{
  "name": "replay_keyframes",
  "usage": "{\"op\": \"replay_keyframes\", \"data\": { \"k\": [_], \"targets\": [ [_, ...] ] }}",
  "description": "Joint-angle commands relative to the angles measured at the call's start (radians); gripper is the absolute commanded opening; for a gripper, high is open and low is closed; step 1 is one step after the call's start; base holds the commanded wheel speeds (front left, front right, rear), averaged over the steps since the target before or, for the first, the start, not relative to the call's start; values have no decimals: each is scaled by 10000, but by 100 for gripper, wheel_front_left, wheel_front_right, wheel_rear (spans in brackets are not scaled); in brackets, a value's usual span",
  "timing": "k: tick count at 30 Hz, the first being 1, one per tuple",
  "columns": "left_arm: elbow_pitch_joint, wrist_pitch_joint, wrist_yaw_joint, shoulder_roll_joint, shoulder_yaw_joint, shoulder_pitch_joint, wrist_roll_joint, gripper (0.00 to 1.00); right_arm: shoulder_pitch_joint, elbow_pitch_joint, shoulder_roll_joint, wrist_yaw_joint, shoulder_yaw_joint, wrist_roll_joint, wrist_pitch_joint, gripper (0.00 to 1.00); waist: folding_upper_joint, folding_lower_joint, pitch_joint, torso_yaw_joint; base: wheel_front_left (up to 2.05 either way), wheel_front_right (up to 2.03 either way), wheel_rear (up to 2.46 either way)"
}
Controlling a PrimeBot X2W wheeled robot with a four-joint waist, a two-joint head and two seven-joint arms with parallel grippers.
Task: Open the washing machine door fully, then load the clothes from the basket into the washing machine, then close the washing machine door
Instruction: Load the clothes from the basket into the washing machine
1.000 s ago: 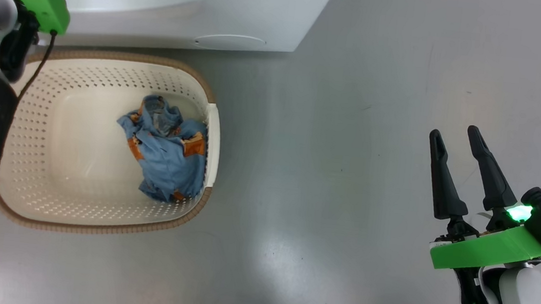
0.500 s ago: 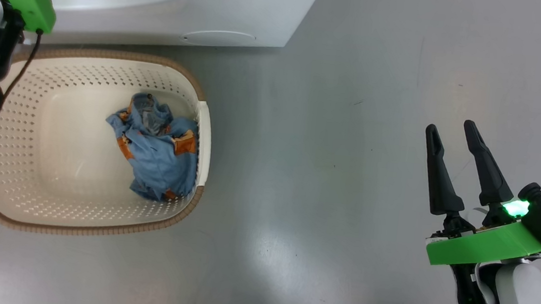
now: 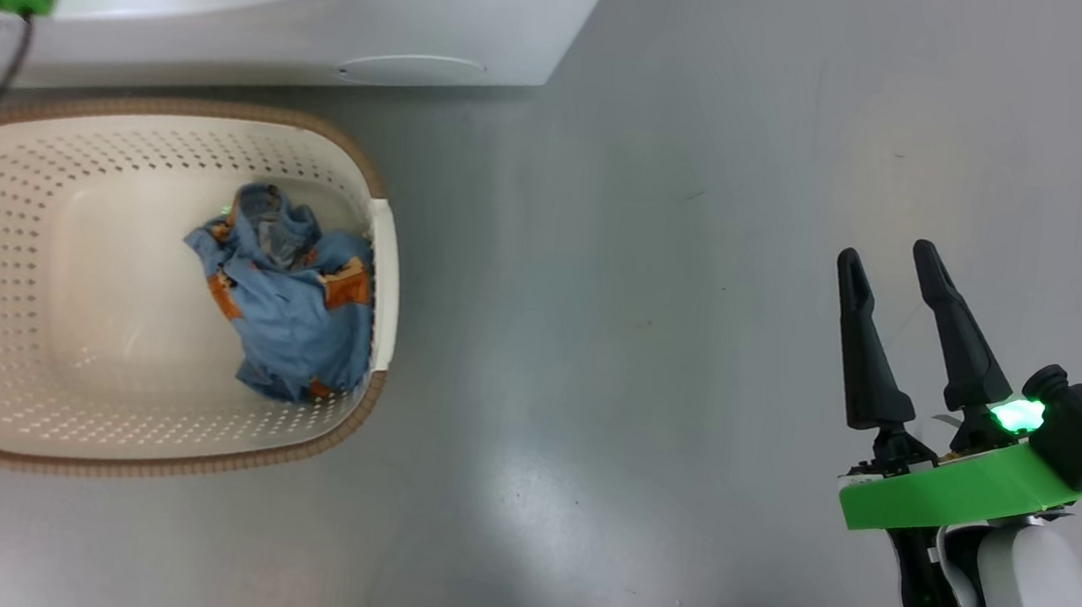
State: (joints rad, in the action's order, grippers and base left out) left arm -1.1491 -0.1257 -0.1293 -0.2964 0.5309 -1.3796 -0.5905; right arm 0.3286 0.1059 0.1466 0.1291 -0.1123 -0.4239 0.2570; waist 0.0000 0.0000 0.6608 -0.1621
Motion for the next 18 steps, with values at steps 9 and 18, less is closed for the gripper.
{"op": "replay_keyframes", "data": {
  "k": [9,18],
  "targets": [
    [58,-1252,300,-1217,-185,-1504,280,0,-42,-254,-205,16,-338,-117,48,100,0,0,285,-540,0,0,0],
    [-29,-1357,524,-1357,-232,-1397,716,0,0,-179,-342,16,-582,-159,48,100,0,0,358,-951,0,0,0]
  ]
}}
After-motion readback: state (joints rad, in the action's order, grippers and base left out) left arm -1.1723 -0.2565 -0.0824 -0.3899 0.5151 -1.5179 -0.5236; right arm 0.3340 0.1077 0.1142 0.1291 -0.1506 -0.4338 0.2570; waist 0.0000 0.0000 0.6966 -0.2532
